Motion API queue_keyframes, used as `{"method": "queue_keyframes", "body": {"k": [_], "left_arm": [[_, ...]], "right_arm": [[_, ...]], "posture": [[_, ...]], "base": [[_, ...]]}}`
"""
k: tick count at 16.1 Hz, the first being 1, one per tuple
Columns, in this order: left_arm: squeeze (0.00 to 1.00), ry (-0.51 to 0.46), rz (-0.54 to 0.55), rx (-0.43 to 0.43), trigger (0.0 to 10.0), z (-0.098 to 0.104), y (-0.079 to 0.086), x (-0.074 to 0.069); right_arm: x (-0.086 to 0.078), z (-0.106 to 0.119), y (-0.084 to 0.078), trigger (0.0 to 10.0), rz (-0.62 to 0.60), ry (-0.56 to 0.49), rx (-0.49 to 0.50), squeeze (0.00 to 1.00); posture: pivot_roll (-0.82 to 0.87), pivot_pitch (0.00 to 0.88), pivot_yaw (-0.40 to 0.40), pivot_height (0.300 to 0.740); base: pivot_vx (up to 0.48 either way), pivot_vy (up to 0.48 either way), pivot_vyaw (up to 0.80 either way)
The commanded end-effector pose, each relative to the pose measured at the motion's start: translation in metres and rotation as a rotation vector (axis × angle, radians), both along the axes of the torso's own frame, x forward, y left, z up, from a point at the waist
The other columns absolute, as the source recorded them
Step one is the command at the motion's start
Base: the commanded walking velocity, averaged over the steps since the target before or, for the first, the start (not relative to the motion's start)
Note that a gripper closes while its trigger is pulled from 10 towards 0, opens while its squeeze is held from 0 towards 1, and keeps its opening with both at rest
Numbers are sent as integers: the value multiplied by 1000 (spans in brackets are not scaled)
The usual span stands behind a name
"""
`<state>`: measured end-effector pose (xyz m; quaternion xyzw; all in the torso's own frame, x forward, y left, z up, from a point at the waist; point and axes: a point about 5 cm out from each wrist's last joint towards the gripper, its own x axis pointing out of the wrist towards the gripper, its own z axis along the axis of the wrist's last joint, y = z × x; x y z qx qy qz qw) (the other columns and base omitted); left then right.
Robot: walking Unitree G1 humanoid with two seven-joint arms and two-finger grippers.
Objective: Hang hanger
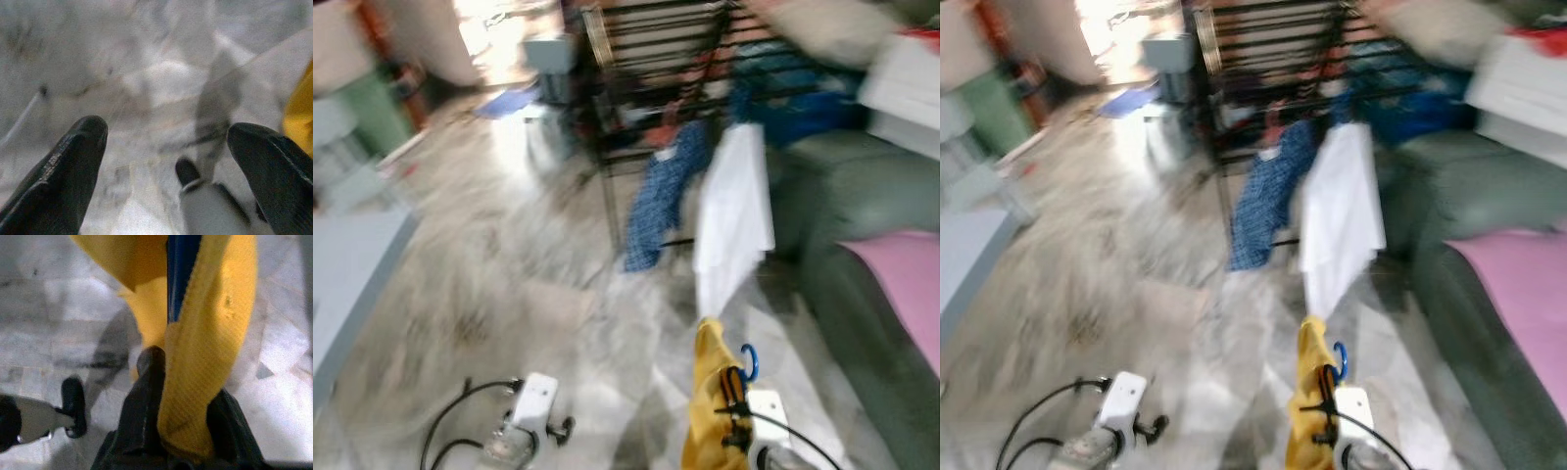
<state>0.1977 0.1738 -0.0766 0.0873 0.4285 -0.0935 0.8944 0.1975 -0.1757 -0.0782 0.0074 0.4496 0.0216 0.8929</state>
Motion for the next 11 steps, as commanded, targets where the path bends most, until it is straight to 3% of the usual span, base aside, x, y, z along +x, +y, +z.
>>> {"method": "queue_keyframes", "body": {"k": [1, 6, 11], "left_arm": [[0, -2, -16, -5, 10000, 1, -3, 2], [0, 19, -26, -1, 10000, -2, -5, -3], [0, 30, -37, 0, 10000, -4, -10, -5]], "right_arm": [[2, 2, -1, 10000, -10, -20, 0, 0], [2, 3, -8, 10000, -34, -40, -27, 0], [4, 5, -19, 10000, -127, -61, -35, 0]], "posture": [[-110, 0, 68, 740], [-123, 0, 68, 740], [-130, 0, 66, 740]], "base": [[247, -409, 519], [264, -398, 487], [288, -380, 0]]}}
